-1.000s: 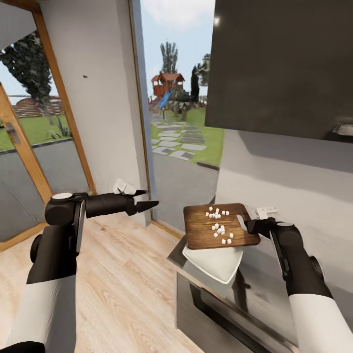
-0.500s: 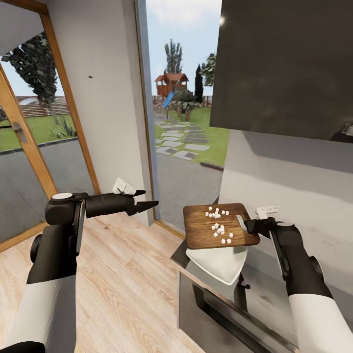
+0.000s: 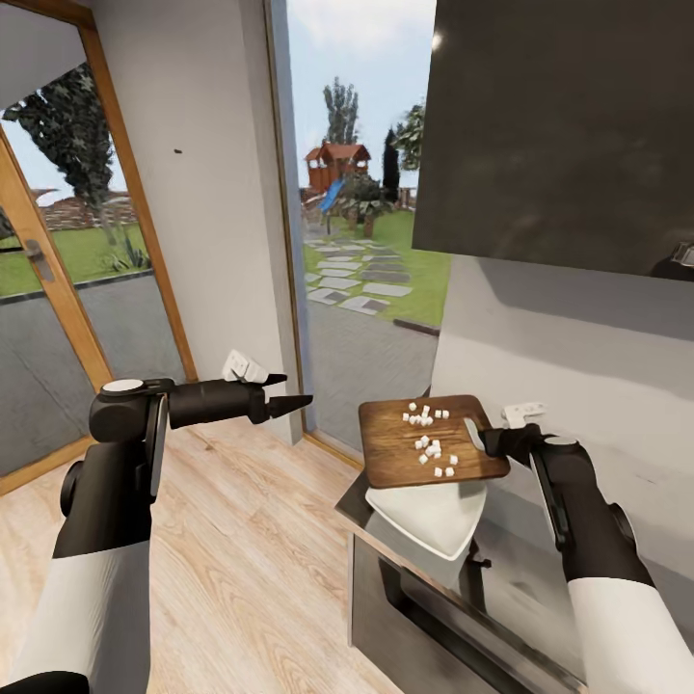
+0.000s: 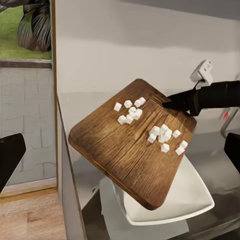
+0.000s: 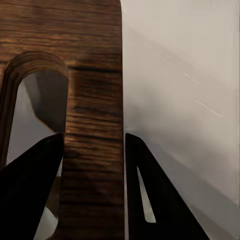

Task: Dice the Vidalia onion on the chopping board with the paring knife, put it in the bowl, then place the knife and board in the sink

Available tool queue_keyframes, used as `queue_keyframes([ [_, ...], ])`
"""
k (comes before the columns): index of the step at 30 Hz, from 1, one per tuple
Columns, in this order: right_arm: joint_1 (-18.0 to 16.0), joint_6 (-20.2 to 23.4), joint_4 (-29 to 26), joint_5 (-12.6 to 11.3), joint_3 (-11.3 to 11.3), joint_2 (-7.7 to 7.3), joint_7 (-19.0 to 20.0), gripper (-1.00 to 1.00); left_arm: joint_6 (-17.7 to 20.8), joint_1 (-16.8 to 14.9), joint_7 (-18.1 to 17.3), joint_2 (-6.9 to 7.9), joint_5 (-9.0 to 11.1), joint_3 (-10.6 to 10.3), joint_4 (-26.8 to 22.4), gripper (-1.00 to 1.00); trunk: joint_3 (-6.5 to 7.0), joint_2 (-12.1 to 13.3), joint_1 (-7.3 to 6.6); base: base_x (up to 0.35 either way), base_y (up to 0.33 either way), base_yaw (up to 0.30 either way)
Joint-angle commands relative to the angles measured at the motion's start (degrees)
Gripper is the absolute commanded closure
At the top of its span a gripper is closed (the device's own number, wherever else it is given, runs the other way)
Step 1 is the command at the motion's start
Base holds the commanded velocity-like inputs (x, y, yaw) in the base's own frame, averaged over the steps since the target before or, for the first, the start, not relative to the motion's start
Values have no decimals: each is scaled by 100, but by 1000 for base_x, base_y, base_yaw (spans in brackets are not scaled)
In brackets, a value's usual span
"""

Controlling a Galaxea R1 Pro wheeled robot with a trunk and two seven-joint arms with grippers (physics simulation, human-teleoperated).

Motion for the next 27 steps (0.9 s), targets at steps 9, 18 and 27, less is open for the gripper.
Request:
queue_keyframes([
  [9,-6,-450,-6,34,-5,9,59,100,55,-8,-59,-30,-57,12,-6,-100,-13,-13,4,0,0,0],
  [18,-6,-454,-6,34,-13,9,64,100,54,-8,-59,-51,-57,12,-6,-100,-13,-13,4,-28,0,0],
  [27,-6,-581,-5,26,-22,9,77,100,53,-8,-59,-51,-57,11,-6,-100,-13,-13,4,-2,0,0],
])
